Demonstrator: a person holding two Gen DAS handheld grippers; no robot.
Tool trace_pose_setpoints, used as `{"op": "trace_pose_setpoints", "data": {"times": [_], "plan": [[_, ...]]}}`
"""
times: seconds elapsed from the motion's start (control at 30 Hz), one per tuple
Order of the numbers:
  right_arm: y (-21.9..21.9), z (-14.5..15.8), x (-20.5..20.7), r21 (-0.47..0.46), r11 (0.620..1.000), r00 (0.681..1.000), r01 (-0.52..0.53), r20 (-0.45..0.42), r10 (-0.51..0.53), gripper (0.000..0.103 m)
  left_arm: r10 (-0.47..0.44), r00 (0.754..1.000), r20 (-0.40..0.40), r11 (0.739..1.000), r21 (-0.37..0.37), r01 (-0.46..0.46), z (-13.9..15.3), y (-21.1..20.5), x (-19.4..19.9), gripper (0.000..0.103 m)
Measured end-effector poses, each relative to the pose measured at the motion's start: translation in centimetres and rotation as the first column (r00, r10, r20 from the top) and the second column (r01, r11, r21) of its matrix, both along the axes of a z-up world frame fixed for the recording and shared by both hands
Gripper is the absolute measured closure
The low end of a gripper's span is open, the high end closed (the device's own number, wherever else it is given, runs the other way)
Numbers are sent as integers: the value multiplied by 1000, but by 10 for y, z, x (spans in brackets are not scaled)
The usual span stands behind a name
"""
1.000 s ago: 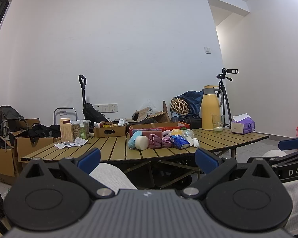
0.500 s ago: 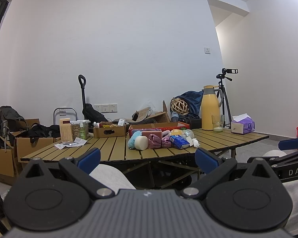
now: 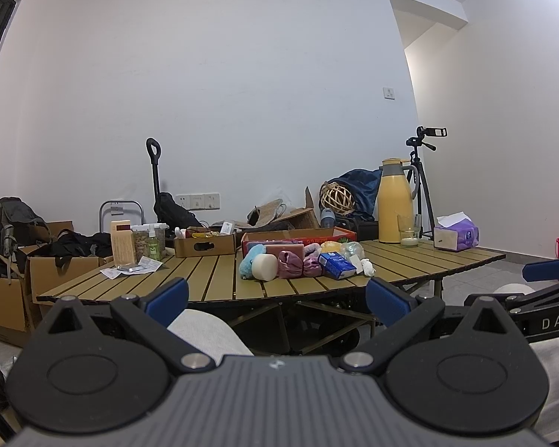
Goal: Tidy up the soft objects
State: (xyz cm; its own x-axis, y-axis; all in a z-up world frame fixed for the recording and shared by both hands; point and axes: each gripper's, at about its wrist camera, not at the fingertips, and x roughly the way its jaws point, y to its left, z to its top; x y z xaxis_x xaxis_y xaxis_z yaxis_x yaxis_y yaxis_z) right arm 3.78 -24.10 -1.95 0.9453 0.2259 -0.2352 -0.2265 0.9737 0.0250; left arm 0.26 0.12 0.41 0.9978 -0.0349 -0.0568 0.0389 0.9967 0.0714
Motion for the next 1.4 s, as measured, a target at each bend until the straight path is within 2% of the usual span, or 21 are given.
{"op": "trace_pose_setpoints", "data": {"times": [0.2, 0.47, 0.7, 0.87, 1.0, 1.1, 1.17, 1.23, 1.4], "plan": [[0, 1, 12, -5, 1000, 1000, 4, 13, -4, 0, 3, 1000, -2, 1000, 1, -3, 1, -1, 18, 0], [1, -5, 57, -7, 1000, 1000, 12, -11, -12, 0, -1, 999, -49, 1000, 9, 2, -3, 2, 74, 0], [5, -5, 127, -14, 1000, 1000, 11, -25, -11, 0, 2, 995, -95, 1000, -2, -2, -6, 8, 162, 0], [9, -9, 201, -3, 1000, 999, 17, -51, -17, 0, -1, 993, -122, 1000, -20, -2, -6, 13, 246, 0], [11, -8, 267, 76, 997, 994, 17, -110, -9, 2, -32, 984, -177, 997, -73, 19, -7, 14, 311, 0], [16, -7, 312, 96, 995, 991, 8, -134, 5, 13, -54, 964, -259, 994, -101, 29, -8, 14, 355, 0], [21, -6, 336, 79, 997, 989, 1, -145, 11, 21, -69, 959, -274, 993, -116, 38, -9, 13, 375, 0], [22, -6, 360, 86, 996, 985, -10, -173, 25, 35, -82, 959, -271, 992, -117, 52, -8, 9, 394, 2], [26, -13, 408, 119, 992, 968, -40, -243, 68, 54, -127, 952, -278, 986, -136, 92, -11, -3, 442, 23]]}}
